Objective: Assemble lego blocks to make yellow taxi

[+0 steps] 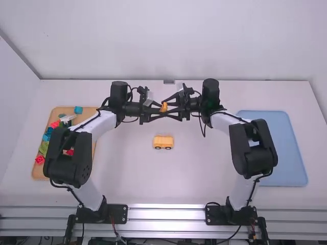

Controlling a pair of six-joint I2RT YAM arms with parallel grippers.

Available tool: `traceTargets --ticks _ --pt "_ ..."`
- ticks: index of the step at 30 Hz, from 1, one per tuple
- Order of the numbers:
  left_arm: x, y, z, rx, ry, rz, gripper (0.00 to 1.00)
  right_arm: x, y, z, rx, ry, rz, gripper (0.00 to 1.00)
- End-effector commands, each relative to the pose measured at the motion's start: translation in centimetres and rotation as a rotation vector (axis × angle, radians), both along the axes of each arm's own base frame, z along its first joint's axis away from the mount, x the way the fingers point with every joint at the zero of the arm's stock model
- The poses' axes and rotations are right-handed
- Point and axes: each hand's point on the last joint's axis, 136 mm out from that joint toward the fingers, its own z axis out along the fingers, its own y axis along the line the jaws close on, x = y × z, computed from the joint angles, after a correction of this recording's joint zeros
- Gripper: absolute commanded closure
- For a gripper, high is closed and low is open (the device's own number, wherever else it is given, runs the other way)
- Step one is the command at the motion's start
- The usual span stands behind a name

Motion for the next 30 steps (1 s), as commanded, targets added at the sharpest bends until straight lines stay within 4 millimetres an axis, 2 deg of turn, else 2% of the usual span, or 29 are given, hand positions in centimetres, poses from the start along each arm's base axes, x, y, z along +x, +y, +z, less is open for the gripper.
traceTargets --ticks 1,3,12,15,17,19,21,22,23,27,30 --pt "-0.7 -0.2 -0.3 -0.015 0.028 -0.026 0.98 0.7 -0.2 0.5 0.005 -0.016 -0.007 0.45" --pt "-0.7 -0.1 -0.3 -0.014 0.027 -0.027 0.98 0.7 -0.2 0.5 0.005 -0.016 -0.006 0.51" --pt "-0.7 -0.1 -0.4 -0.011 0.036 -0.023 0.98 0.5 0.2 0.5 0.005 -0.02 -0.001 0.63" --pt "-0.7 -0.1 -0.4 -0.011 0.034 -0.023 0.93 0.6 0.1 0.5 0.005 -0.02 -0.003 0.69" --pt "-0.7 -0.1 -0.4 -0.01 0.033 -0.023 0.87 0.6 0.1 0.5 0.005 -0.021 -0.003 0.8" --pt "-0.7 -0.1 -0.4 -0.01 0.027 -0.024 0.84 0.6 0.1 0.5 0.006 -0.022 -0.003 0.86" --pt "-0.7 -0.1 -0.4 -0.009 0.016 -0.028 0.7 0.6 0.1 0.5 0.007 -0.027 -0.003 0.88" --pt "-0.7 -0.1 -0.5 -0.009 0.017 -0.027 0.59 0.6 0.1 0.5 0.007 -0.027 -0.005 0.88" --pt "-0.7 -0.1 -0.4 -0.009 0.016 -0.027 0.35 0.6 0.1 0.5 0.007 -0.028 -0.004 0.87" --pt "-0.7 -0.1 -0.5 -0.008 0.016 -0.026 0.01 1.0 0.1 0.4 0.002 -0.026 -0.028 0.87" --pt "0.1 0.1 -1.2 0.032 0.026 0.029 0.01 2.8 -0.4 0.2 -0.017 0.013 -0.122 0.87"
